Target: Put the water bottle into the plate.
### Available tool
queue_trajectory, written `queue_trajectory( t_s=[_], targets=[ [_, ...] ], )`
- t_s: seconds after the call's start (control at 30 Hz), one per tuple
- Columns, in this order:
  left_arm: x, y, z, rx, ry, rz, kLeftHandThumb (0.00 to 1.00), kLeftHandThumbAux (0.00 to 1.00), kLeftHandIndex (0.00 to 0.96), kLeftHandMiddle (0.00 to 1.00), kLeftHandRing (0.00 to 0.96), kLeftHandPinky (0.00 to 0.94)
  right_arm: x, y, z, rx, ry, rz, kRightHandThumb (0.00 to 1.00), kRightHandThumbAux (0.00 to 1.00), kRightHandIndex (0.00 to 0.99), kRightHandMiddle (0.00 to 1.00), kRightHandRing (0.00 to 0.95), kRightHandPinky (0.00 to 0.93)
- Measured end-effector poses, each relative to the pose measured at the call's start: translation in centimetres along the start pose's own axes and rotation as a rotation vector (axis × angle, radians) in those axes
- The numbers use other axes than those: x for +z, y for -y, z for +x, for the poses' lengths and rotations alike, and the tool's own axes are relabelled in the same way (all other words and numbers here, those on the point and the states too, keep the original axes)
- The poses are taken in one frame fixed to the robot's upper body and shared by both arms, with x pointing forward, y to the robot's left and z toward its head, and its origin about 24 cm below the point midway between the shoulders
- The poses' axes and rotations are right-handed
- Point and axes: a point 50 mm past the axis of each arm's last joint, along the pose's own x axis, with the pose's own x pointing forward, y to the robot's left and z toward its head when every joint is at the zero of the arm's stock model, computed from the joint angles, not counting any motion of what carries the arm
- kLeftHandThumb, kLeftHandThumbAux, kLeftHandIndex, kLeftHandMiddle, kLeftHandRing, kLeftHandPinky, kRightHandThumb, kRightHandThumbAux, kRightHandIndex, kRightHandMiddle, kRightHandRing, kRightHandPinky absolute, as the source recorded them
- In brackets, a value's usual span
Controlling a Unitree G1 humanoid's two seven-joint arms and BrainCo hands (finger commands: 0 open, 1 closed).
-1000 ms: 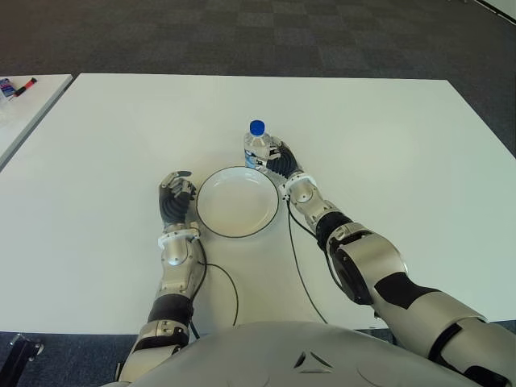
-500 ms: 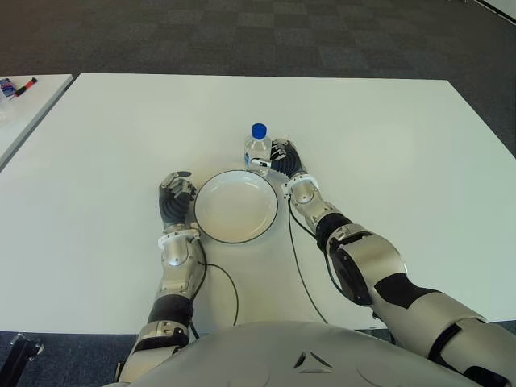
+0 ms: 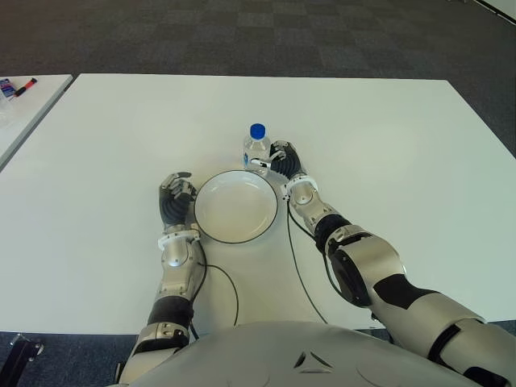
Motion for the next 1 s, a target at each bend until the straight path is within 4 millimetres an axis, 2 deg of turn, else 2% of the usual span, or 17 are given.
queue_trajectory(
  t_s=[0.13,0.27,1.0],
  targets=[
    [0.01,-0.04,0.0,0.0,0.002,0.001,0.694,0.715,0.437,0.717,0.695,0.689,0.02,-0.06,-0.02,0.005,0.006,-0.02,0.85,0.674,0.405,0.535,0.724,0.756],
    [0.01,-0.06,-0.02,0.0,0.002,0.001,0.694,0.715,0.436,0.717,0.694,0.691,0.02,-0.1,-0.03,0.007,0.01,-0.037,0.852,0.674,0.406,0.536,0.752,0.783],
    [0.05,-0.04,-0.14,0.009,0.012,0.012,0.693,0.716,0.436,0.716,0.693,0.678,-0.06,-0.14,-0.04,0.023,0.005,-0.038,0.852,0.674,0.408,0.548,0.787,0.77]
  ],
)
